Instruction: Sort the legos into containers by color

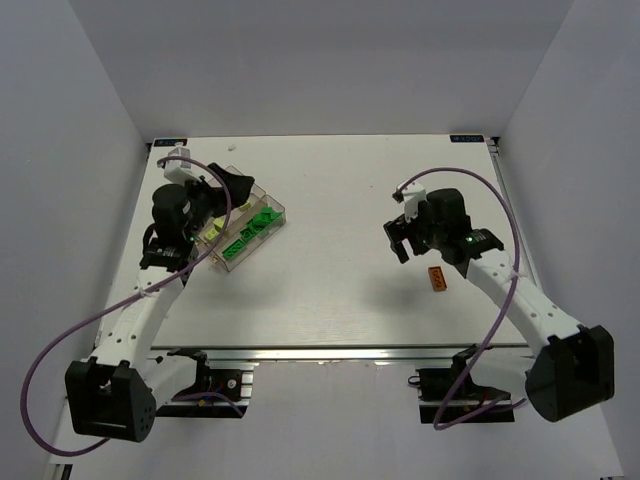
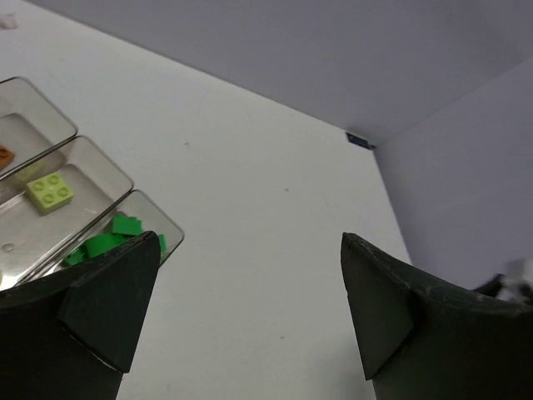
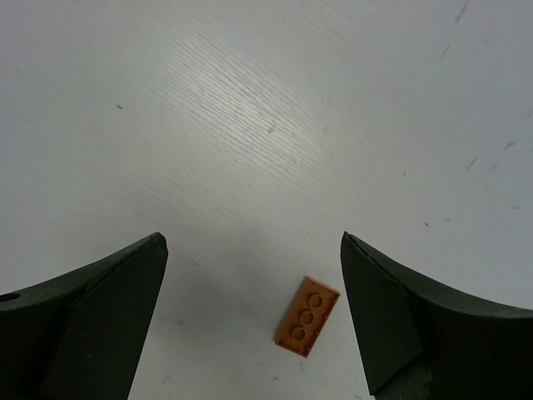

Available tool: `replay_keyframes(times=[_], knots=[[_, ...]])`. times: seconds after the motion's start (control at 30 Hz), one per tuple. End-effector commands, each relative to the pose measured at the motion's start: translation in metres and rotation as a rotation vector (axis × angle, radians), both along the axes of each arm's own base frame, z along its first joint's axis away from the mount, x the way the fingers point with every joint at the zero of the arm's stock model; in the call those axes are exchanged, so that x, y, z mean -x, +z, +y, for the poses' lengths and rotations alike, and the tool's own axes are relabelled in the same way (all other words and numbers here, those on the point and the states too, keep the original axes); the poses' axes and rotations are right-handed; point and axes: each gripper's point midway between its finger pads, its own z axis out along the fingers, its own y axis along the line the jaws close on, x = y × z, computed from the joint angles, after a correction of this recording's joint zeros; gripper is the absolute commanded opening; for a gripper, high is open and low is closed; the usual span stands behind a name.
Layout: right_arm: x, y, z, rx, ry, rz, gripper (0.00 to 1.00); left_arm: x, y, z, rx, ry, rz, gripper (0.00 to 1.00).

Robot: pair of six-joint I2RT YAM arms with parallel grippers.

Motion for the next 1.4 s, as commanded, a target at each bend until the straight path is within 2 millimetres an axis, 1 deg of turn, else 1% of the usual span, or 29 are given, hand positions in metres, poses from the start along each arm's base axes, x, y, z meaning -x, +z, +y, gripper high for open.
replay_keyframes(times=[0.0,0.03,0.07,0.1,0.13,0.23,0.27,0.33,0.5,0.63,0.7,1.03,1.13,1.3,1.37], knots=[[0.0,-0.042,-0.037,0.158,-0.074,0.1,0.89,0.012,0.042,-0.016,0.1,-0.085,-0.125,0.98],[0.002,-0.054,-0.044,0.181,-0.085,0.127,0.89,0.014,0.044,-0.018,0.112,-0.094,-0.13,0.98],[-0.001,-0.066,-0.056,0.202,-0.123,0.164,0.89,0.017,0.047,-0.018,0.117,-0.099,-0.145,0.98],[-0.001,-0.073,-0.063,0.211,-0.142,0.187,0.89,0.018,0.047,-0.019,0.119,-0.106,-0.147,0.98],[0.0,-0.084,-0.073,0.22,-0.177,0.236,0.89,0.018,0.048,-0.019,0.117,-0.109,-0.151,0.98],[0.002,-0.1,-0.086,0.245,-0.235,0.291,0.89,0.019,0.049,-0.024,0.135,-0.133,-0.15,0.98],[0.002,-0.102,-0.092,0.265,-0.265,0.293,0.89,0.019,0.05,-0.024,0.138,-0.136,-0.152,0.98],[0.003,-0.108,-0.097,0.283,-0.292,0.302,0.89,0.02,0.05,-0.026,0.145,-0.145,-0.147,0.98],[0.014,-0.123,-0.096,0.279,-0.296,0.369,0.89,0.024,0.055,-0.026,0.15,-0.151,-0.165,0.98],[0.023,-0.135,-0.094,0.265,-0.288,0.425,0.87,0.025,0.057,-0.027,0.154,-0.156,-0.171,0.98],[0.026,-0.138,-0.093,0.25,-0.282,0.442,0.85,0.026,0.058,-0.027,0.154,-0.156,-0.174,0.98],[0.036,-0.149,-0.106,0.215,-0.289,0.506,0.77,0.028,0.061,-0.029,0.16,-0.169,-0.183,0.98],[0.041,-0.152,-0.104,0.193,-0.268,0.528,0.75,0.03,0.062,-0.029,0.163,-0.174,-0.189,0.98],[0.044,-0.154,-0.106,0.172,-0.257,0.553,0.68,0.032,0.063,-0.03,0.166,-0.182,-0.194,0.98],[0.046,-0.155,-0.104,0.162,-0.244,0.568,0.59,0.032,0.065,-0.03,0.166,-0.183,-0.198,0.98]])
